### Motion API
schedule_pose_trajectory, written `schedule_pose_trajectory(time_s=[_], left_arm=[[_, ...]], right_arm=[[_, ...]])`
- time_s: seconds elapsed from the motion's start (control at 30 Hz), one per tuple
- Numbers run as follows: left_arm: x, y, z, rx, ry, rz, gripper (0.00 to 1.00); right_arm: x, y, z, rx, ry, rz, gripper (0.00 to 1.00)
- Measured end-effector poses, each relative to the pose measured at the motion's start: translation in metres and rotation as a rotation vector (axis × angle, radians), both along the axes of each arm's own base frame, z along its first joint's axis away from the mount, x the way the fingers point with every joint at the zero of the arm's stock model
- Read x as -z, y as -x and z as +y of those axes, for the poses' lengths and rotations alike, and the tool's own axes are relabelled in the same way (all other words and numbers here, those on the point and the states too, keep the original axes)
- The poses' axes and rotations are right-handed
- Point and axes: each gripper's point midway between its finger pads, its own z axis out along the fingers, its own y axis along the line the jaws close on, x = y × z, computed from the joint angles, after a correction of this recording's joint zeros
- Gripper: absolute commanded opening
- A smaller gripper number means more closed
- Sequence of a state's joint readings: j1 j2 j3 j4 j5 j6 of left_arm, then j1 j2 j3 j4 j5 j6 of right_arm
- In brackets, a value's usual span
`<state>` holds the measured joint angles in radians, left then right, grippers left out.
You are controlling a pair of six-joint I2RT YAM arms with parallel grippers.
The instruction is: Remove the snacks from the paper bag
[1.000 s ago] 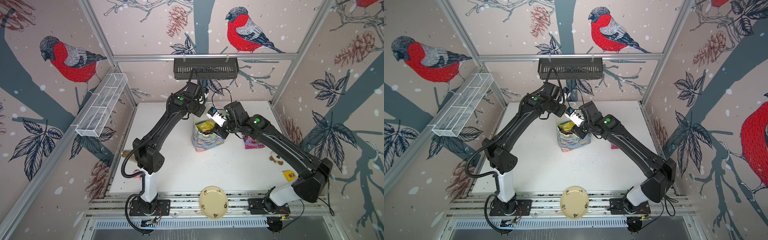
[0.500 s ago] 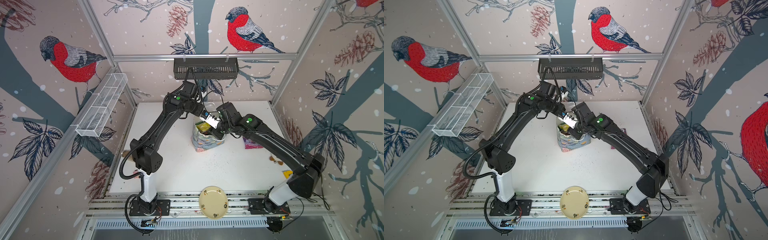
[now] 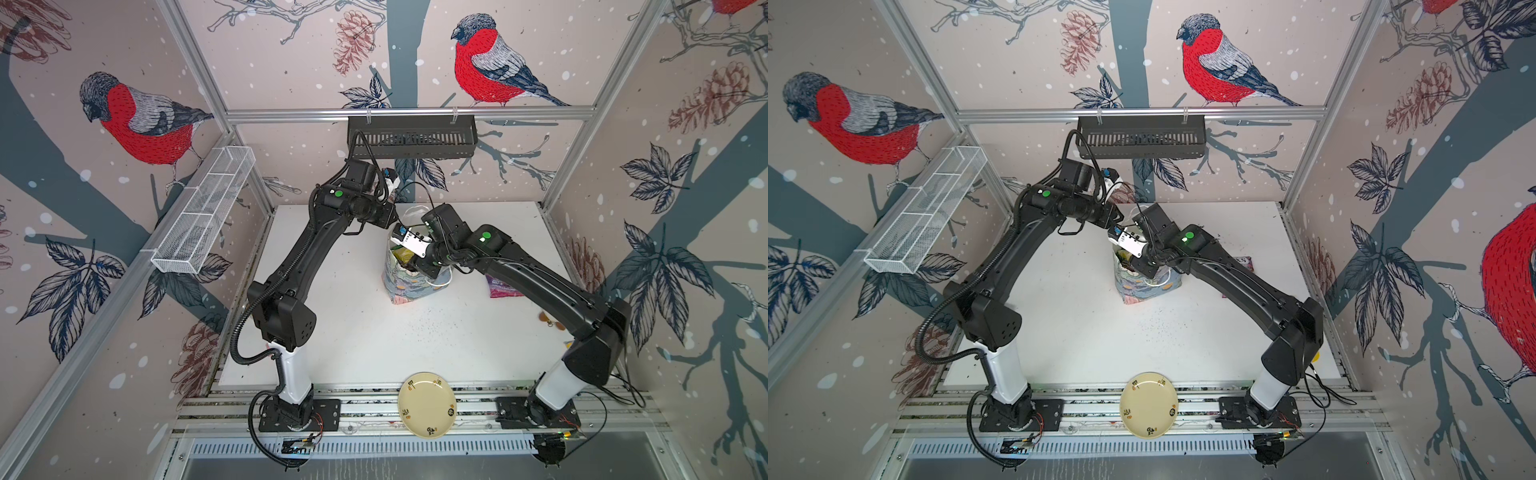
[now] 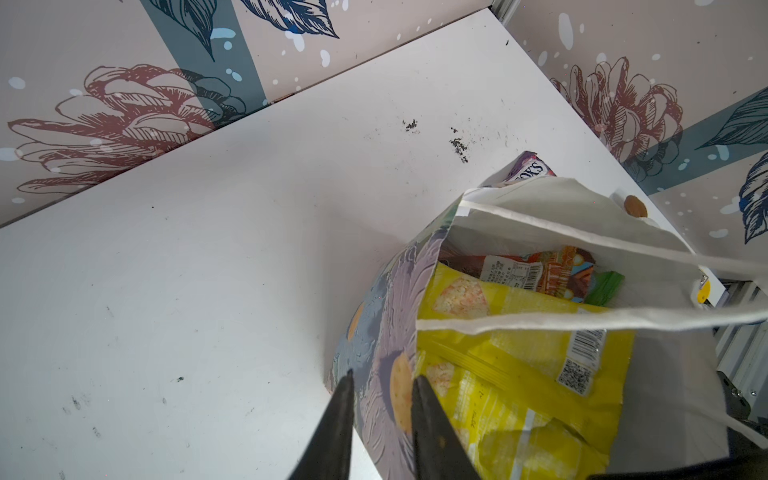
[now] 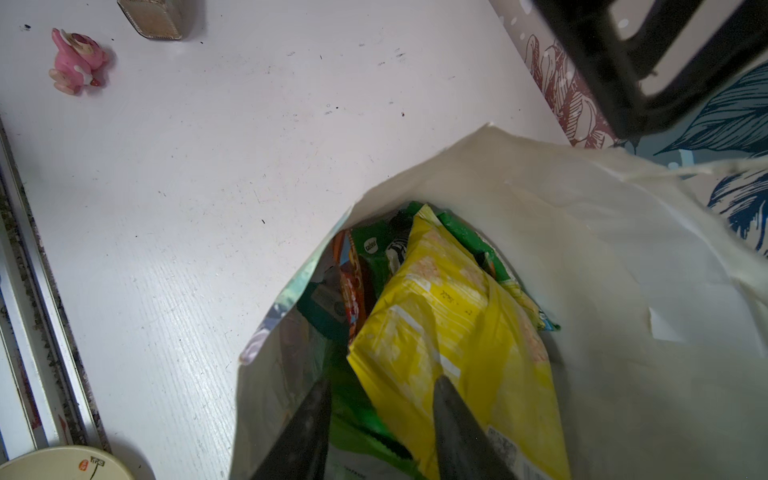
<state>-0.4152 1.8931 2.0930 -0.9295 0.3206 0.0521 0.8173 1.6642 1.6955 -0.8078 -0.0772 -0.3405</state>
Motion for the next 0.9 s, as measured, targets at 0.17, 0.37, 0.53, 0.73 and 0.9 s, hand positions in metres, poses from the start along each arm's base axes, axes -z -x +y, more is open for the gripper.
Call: schedule_pose_trajectory(time_s=[0.17,0.37,0.53,0.73,0.9], left_arm=[[-0.003,0.002,0.001,0.003,0.003,-0.007,0.27],[-0.006,0.000,0.006,-0.005,0.002,-0.014,0.26],[-0.006,0.000,0.008,-0.009,-0.003,-0.018,0.26],[-0.007,-0.001,0.010,-0.015,-0.013,-0.028,0.25],[-0.008,-0.005,0.018,-0.048,-0.045,-0.049,0.23]], right_arm=[[0.005,-0.003,0.000,0.011,0.024,-0.010,0.38],[0.013,-0.010,-0.001,0.035,0.059,-0.025,0.28],[0.016,-0.017,0.000,0.054,0.076,-0.044,0.16],[0.013,-0.027,0.002,0.078,0.071,-0.081,0.01],[0.009,-0.031,0.001,0.092,0.066,-0.108,0.00]])
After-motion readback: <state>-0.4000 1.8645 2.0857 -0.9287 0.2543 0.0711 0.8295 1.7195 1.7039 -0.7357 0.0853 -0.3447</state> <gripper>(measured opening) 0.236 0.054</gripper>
